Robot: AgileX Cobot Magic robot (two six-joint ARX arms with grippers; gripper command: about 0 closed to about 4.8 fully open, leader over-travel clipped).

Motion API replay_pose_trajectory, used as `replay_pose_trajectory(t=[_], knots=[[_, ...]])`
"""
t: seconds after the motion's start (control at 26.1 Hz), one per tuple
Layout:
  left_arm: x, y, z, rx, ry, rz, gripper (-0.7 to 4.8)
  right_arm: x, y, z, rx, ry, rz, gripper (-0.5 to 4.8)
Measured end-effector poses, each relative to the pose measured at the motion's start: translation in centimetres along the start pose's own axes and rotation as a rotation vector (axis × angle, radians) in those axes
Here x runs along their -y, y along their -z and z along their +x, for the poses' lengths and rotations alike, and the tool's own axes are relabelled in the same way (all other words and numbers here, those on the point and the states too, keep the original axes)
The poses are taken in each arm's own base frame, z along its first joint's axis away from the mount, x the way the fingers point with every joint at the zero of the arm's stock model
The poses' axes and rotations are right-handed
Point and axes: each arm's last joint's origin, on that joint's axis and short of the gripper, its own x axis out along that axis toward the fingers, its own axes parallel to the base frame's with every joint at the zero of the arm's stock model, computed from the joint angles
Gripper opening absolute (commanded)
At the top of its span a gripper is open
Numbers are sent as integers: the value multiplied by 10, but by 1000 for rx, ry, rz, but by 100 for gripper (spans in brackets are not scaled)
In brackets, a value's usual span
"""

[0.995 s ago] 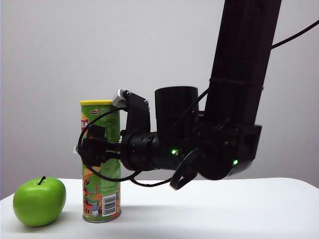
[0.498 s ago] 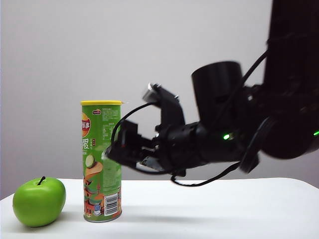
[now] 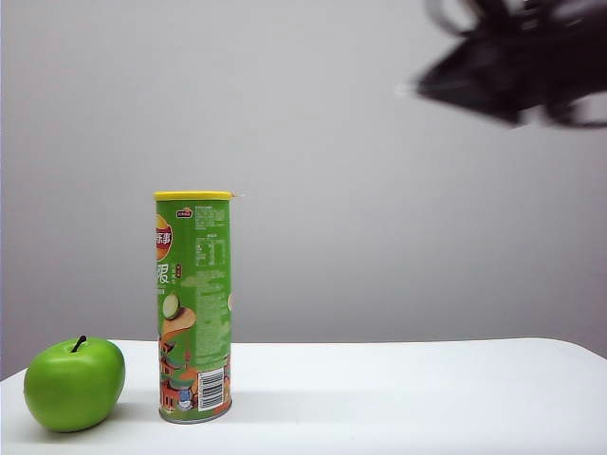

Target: Pick up the green bucket of chips from the desk, place it near the apple, and finally stand it up.

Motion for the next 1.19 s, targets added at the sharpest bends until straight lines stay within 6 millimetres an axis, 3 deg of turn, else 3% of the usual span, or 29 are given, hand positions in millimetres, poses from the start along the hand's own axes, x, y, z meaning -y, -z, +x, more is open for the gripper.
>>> replay_pose_trajectory(t=[0.15,0.27,0.38,0.46,0.57,0.84,1.0,1.19], knots=[[2,7,-9,244,-178,-7,81,3,-36,-44,98,259,-222,-9],[-2,23,4,319,-240,-64,79,9,-49,-62,161,359,-249,-9],[-11,55,35,335,-300,-237,52,25,-53,-84,149,535,-269,-9],[-15,65,44,356,-371,-283,50,32,-52,-93,160,606,-273,-9],[-22,86,61,411,-500,-311,47,50,-34,-113,210,686,-194,-9],[-23,120,83,342,-473,-384,47,55,0,-115,188,622,-138,-9],[-21,134,87,426,-446,-413,47,49,16,-115,249,657,-178,-9],[-17,129,80,500,-410,-325,46,35,6,-119,349,603,-287,-9]])
